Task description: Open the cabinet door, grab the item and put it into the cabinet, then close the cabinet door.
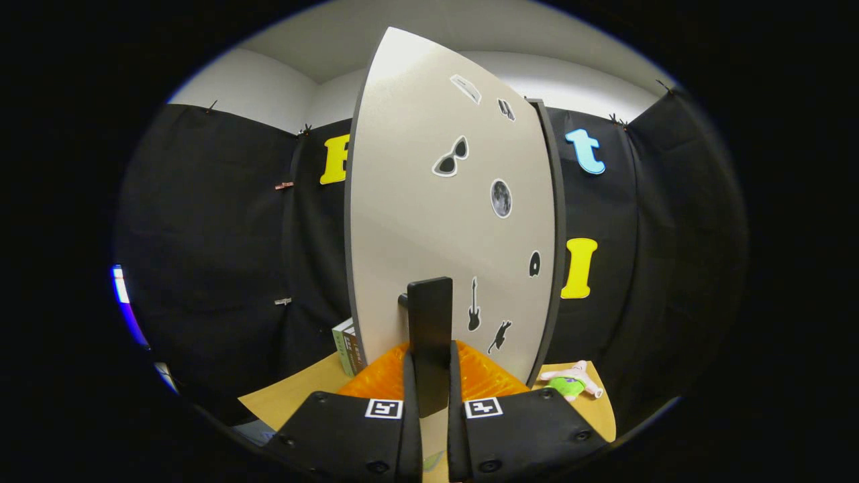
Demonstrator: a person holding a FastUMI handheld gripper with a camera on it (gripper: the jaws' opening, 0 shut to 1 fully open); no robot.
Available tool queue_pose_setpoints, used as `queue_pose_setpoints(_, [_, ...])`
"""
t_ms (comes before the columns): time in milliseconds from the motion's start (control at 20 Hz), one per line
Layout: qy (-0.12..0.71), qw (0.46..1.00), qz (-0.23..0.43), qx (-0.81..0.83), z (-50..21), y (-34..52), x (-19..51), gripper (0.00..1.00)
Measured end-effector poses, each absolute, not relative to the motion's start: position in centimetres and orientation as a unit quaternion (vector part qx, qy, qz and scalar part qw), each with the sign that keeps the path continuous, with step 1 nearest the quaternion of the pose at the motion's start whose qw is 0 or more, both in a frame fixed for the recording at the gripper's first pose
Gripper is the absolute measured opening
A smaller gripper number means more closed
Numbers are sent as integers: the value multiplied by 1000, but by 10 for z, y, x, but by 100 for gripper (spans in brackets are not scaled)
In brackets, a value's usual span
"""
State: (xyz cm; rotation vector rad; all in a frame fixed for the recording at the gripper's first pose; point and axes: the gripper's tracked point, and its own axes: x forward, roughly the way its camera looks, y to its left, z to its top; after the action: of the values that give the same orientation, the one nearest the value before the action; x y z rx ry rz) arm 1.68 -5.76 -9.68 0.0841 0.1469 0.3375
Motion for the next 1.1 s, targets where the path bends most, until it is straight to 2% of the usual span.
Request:
queue_pose_setpoints(700, [62, 996, 62, 24, -100, -152, 10, 17])
queue_pose_setpoints(900, [57, 997, 45, 35, -100, -172, 10, 12])
queue_pose_setpoints(1100, [46, 997, 50, 35, -95, -172, 8, 12])
